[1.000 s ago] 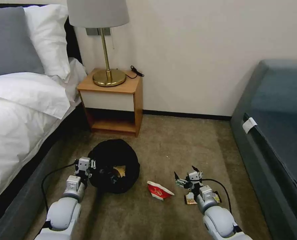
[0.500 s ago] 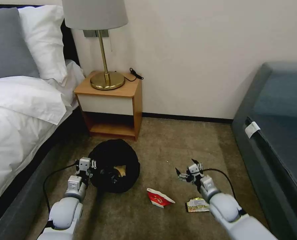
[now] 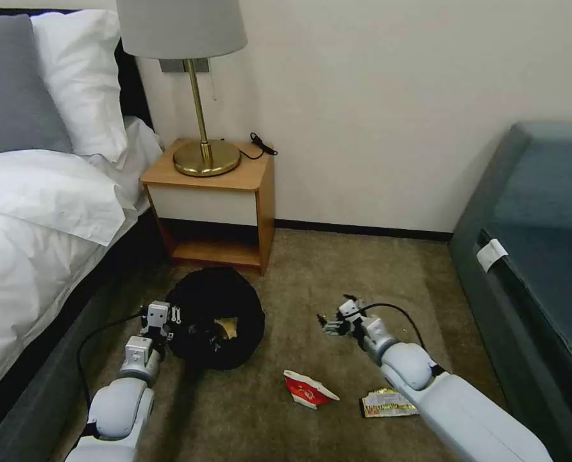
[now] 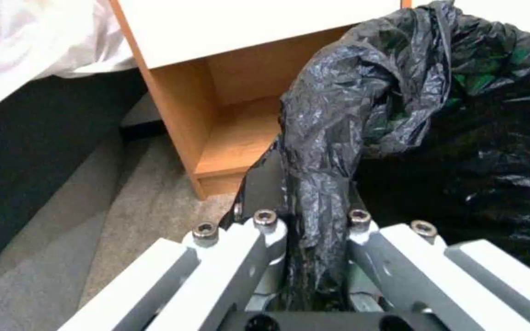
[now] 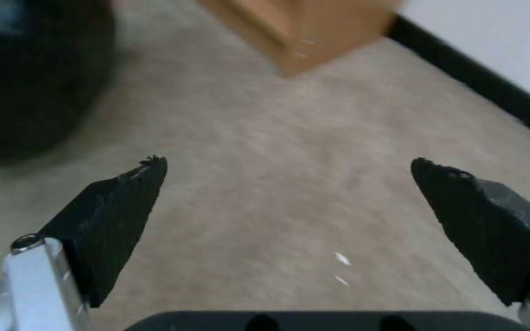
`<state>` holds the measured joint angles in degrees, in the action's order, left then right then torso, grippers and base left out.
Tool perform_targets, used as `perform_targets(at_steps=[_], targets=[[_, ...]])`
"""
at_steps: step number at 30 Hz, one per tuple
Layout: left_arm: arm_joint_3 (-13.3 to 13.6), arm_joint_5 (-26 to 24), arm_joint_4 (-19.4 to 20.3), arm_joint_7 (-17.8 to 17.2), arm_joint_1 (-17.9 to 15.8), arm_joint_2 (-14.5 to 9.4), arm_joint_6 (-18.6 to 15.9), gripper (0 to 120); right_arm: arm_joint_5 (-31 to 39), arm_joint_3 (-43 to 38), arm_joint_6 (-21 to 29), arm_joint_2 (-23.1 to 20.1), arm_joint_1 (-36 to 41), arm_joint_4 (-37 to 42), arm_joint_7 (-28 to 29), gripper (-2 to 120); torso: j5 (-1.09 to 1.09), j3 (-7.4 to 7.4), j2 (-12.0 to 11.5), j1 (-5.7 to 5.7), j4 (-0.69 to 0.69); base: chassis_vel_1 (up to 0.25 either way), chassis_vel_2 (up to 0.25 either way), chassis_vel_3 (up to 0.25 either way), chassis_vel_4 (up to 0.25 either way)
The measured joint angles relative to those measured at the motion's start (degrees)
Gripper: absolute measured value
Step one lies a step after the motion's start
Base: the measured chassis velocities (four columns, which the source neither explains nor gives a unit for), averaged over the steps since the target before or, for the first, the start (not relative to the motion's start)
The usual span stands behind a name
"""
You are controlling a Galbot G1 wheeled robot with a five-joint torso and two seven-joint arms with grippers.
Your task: Pick up the trash bin, then pick up the garbage on the floor and place it into the trash bin.
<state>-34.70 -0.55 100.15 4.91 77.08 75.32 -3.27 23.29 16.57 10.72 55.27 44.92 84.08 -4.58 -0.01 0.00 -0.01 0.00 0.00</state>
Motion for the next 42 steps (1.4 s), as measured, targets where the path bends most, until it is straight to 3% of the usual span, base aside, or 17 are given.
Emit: perform_targets(at_steps=[6, 15, 26, 42], targets=[[-0.04, 0.37, 0.39, 0.11, -0.14, -0.57, -0.05, 3, 3.98, 7.79, 3.61, -0.17, -8.72, -1.80, -7.47, 100, 0.00, 0.00, 0.00, 0.00, 0.01, 0.000, 0.000, 0.000, 0.000], [-0.68, -0.15, 1.15, 0.11, 0.02, -2.26, -0.31, 3, 6.33, 14.12, 11.45, -1.27, -12.72, -0.77, -15.37, 100, 0.00, 0.00, 0.00, 0.00, 0.00, 0.000, 0.000, 0.000, 0.000], [-0.76, -0.27, 2.52, 0.27, 1.25, -2.43, -0.31, 3, 6.82, 16.46, 14.18, -1.72, -11.29, 0.55, -16.57, 100, 0.01, 0.00, 0.00, 0.00, 0.00, 0.000, 0.000, 0.000, 0.000], [-0.12, 0.26, 2.62, 0.36, 1.58, -1.87, -0.34, 3, 2.42, 14.74, 13.85, -1.43, -5.34, -1.30, -17.70, 100, 0.01, 0.00, 0.00, 0.00, 0.00, 0.000, 0.000, 0.000, 0.000]])
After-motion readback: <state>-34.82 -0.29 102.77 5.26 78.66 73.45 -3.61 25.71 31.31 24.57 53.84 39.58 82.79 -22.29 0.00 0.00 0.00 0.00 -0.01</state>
